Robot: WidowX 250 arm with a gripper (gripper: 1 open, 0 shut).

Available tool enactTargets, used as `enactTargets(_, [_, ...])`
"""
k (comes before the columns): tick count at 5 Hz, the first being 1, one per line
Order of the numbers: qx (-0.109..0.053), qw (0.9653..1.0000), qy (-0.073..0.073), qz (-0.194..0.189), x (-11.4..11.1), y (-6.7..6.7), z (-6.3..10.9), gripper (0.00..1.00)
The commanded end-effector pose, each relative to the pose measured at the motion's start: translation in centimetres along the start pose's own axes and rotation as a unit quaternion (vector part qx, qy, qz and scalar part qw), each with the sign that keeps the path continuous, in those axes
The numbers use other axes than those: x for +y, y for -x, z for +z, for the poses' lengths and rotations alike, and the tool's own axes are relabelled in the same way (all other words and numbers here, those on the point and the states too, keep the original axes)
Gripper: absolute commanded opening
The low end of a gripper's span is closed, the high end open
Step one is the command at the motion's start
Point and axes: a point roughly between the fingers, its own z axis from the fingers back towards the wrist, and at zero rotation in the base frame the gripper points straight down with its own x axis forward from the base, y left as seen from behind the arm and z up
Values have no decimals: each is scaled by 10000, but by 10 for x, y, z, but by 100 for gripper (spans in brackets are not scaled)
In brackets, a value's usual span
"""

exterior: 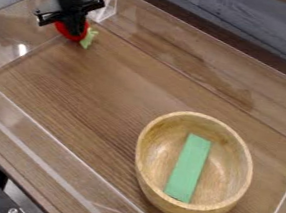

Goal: Move the red object to the left side of the table

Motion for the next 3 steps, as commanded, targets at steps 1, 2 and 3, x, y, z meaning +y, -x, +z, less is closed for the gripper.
enactTargets(1, [-153, 9998, 92, -62, -6, -7, 5, 0])
enactTargets(2, [-138, 9998, 101, -124, -8, -8, 3, 0])
enactTargets(3, [-87, 9993, 171, -328, -16, -12, -1, 0])
